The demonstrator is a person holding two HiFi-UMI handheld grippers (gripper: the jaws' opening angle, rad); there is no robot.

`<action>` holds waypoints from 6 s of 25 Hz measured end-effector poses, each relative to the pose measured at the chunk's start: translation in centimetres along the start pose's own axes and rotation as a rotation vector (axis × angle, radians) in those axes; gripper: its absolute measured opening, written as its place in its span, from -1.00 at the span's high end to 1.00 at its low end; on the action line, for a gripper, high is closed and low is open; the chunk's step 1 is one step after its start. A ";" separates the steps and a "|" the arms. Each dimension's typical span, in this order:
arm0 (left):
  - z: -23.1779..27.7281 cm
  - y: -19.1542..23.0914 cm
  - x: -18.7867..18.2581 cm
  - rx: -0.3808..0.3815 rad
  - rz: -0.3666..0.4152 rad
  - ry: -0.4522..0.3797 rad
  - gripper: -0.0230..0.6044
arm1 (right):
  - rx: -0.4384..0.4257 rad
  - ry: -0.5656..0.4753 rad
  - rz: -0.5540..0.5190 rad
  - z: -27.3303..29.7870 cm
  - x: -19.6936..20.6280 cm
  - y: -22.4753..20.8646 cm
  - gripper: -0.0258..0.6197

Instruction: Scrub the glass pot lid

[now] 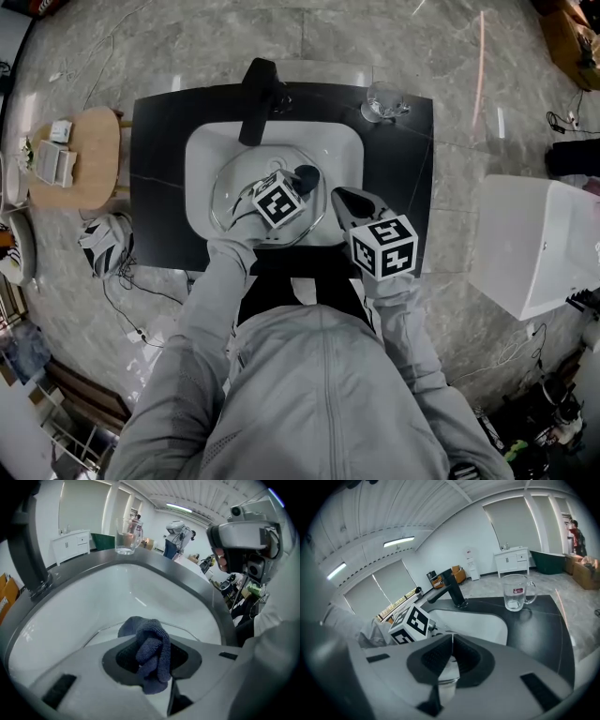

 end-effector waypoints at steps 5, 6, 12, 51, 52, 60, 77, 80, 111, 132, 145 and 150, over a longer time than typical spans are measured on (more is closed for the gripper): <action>0.1 -2.0 -0.7 0.067 0.087 0.017 0.57 | 0.007 0.001 0.000 -0.3 0.3 -0.2 0.83; 0.0 -2.1 -0.5 0.076 0.094 0.025 0.57 | 0.006 0.001 -0.001 -0.3 0.2 0.0 0.83; -1.3 -2.5 2.2 0.121 0.064 0.095 0.57 | -0.007 -0.004 -0.018 -0.3 -0.2 1.0 0.83; -9.8 2.8 14.4 -0.056 -0.091 0.383 0.57 | -0.047 0.030 -0.046 0.1 0.3 3.7 0.83; -9.6 2.2 14.2 -0.031 -0.084 0.389 0.57 | -0.048 0.029 -0.045 0.1 0.3 3.7 0.83; -8.3 0.0 12.6 0.111 -0.049 0.401 0.57 | -0.040 0.031 -0.039 0.0 0.5 3.5 0.83; -3.4 -4.4 5.9 0.316 0.030 0.250 0.57 | 0.024 0.031 0.016 -1.3 1.8 1.1 0.83; -2.4 -4.6 4.7 0.314 0.049 0.229 0.57 | 0.033 0.031 0.028 -1.6 2.2 0.9 0.83; -5.1 -8.4 7.0 0.586 -0.122 0.254 0.57 | -0.006 0.042 -0.018 -1.3 2.0 3.6 0.83; -9.4 0.9 13.4 0.129 -0.193 0.383 0.57 | -0.042 0.070 -0.061 0.3 1.7 5.4 0.83; -8.6 -0.8 13.3 0.193 -0.178 0.425 0.57 | -0.033 0.070 -0.052 -0.1 2.1 4.9 0.83; -8.1 -2.6 12.7 0.286 -0.177 0.424 0.57 | -0.027 0.069 -0.049 -0.2 2.1 4.6 0.83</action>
Point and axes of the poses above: the fingertips, and each gripper's own axes: z forward along the fingers, y to its left, x out of its underside, the point moved 1 cm from there along -z, backward along the fingers, and after that the axes turned 11 degrees about x, right-handed, at the moved point
